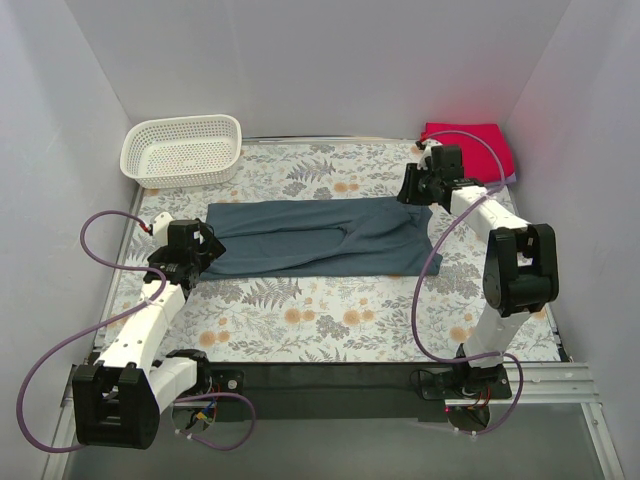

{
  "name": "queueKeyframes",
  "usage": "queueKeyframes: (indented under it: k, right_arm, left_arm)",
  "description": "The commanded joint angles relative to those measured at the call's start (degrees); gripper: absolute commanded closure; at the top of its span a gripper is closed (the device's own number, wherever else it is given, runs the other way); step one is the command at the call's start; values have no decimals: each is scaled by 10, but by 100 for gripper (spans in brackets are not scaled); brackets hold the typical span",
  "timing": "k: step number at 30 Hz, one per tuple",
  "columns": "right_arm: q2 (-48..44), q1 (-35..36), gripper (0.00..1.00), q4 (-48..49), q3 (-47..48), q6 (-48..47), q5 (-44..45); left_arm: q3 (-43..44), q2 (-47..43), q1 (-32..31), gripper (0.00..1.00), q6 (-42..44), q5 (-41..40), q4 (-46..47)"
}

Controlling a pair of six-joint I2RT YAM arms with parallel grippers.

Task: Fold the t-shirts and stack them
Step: Fold the tshirt

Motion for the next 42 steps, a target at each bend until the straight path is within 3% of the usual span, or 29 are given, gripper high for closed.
queueKeyframes:
  k: [1, 5, 19, 34, 40, 42]
  right_arm:
    - [-40, 6, 64, 20, -5, -7, 39]
    - [-62, 31, 54, 13, -2, -34, 51]
    - [7, 175, 57, 2, 5, -12, 55]
    - [95, 207, 62, 0, 53, -4, 65]
    - [100, 207, 72, 0, 55, -7, 78]
    - [97, 207, 83, 0, 55, -8, 82]
  left_arm:
    - [5, -4, -2, 2, 2, -5, 8]
    - [5, -5, -2, 2, 1, -5, 8]
    - [4, -8, -2, 2, 2, -4, 9]
    - [4, -11, -2, 2, 3, -2, 10]
    - [3, -9, -2, 2, 3, -1, 10]
    - [3, -10, -2, 2, 4, -1, 10]
